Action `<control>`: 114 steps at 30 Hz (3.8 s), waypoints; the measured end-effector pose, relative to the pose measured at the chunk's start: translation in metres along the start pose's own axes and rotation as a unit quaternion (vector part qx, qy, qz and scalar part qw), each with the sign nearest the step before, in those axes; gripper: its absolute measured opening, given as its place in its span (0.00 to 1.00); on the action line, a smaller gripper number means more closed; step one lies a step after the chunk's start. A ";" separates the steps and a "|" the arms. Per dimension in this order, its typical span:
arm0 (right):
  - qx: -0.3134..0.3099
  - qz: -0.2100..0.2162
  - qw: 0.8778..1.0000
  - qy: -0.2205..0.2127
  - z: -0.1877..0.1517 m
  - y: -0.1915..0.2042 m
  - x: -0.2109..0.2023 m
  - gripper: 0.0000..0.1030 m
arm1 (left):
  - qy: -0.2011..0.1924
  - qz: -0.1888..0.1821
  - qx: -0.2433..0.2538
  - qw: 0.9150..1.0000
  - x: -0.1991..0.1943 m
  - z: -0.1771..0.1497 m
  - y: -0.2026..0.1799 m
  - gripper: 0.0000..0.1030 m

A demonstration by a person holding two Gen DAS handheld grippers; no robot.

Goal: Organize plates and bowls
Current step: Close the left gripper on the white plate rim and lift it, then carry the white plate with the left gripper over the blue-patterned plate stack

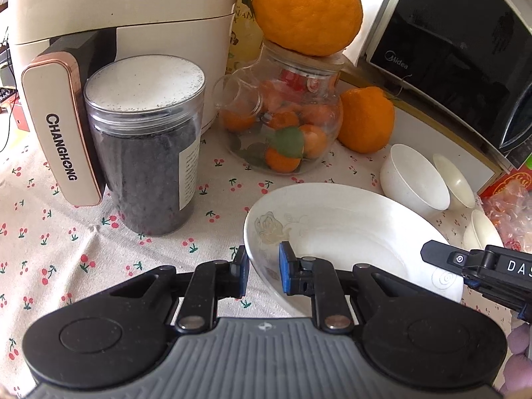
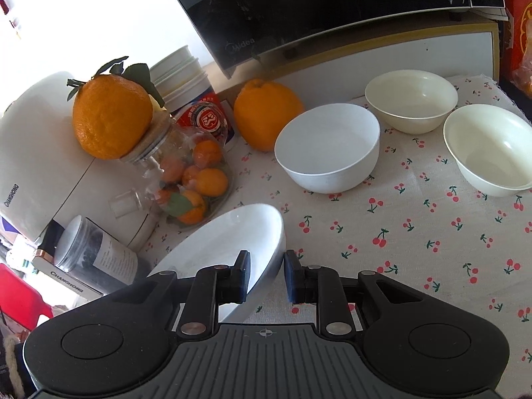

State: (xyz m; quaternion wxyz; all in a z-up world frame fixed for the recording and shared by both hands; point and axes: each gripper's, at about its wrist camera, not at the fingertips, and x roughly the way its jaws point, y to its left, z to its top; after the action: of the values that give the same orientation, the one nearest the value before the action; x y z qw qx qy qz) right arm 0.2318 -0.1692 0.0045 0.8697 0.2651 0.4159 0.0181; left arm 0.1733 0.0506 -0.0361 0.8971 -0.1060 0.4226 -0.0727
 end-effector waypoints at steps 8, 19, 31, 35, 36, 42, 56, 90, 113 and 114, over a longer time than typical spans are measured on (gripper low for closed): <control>-0.001 0.001 1.000 -0.015 0.002 -0.004 -0.029 0.21 | -0.011 -0.026 0.019 0.999 -0.023 -0.004 -0.010 0.16; -0.006 0.003 1.000 -0.015 -0.006 -0.016 -0.070 0.21 | -0.014 -0.058 0.061 0.996 -0.055 -0.019 -0.025 0.16; -0.014 -0.006 1.000 -0.005 -0.024 -0.027 -0.105 0.21 | -0.011 -0.083 0.090 0.992 -0.073 -0.038 -0.033 0.16; -0.019 -0.011 1.000 0.004 -0.032 -0.031 -0.112 0.21 | -0.007 -0.088 0.103 0.991 -0.076 -0.045 -0.037 0.16; -0.019 -0.013 1.000 0.007 -0.035 -0.033 -0.114 0.21 | -0.005 -0.089 0.107 0.990 -0.077 -0.048 -0.039 0.16; -0.020 -0.025 0.999 0.017 -0.046 -0.043 -0.123 0.21 | 0.007 -0.099 0.122 0.988 -0.076 -0.058 -0.046 0.16; -0.022 -0.052 0.997 0.047 -0.064 -0.065 -0.128 0.21 | 0.028 -0.103 0.159 0.982 -0.071 -0.077 -0.061 0.16; -0.096 -0.103 0.985 0.104 -0.090 -0.042 -0.117 0.21 | 0.031 -0.059 0.222 0.973 -0.074 -0.090 -0.068 0.16; -0.161 -0.127 0.973 0.107 -0.096 -0.027 -0.118 0.21 | 0.045 -0.032 0.252 0.966 -0.072 -0.094 -0.070 0.16; -0.161 -0.128 0.973 0.107 -0.096 -0.026 -0.118 0.21 | 0.045 -0.032 0.253 0.966 -0.072 -0.094 -0.070 0.16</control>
State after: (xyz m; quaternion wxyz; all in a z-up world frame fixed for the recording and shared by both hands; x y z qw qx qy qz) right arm 0.0790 -0.1786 0.0269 0.8464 0.0626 0.5289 0.0021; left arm 0.0520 -0.0138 -0.0233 0.8719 0.1142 0.4270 -0.2105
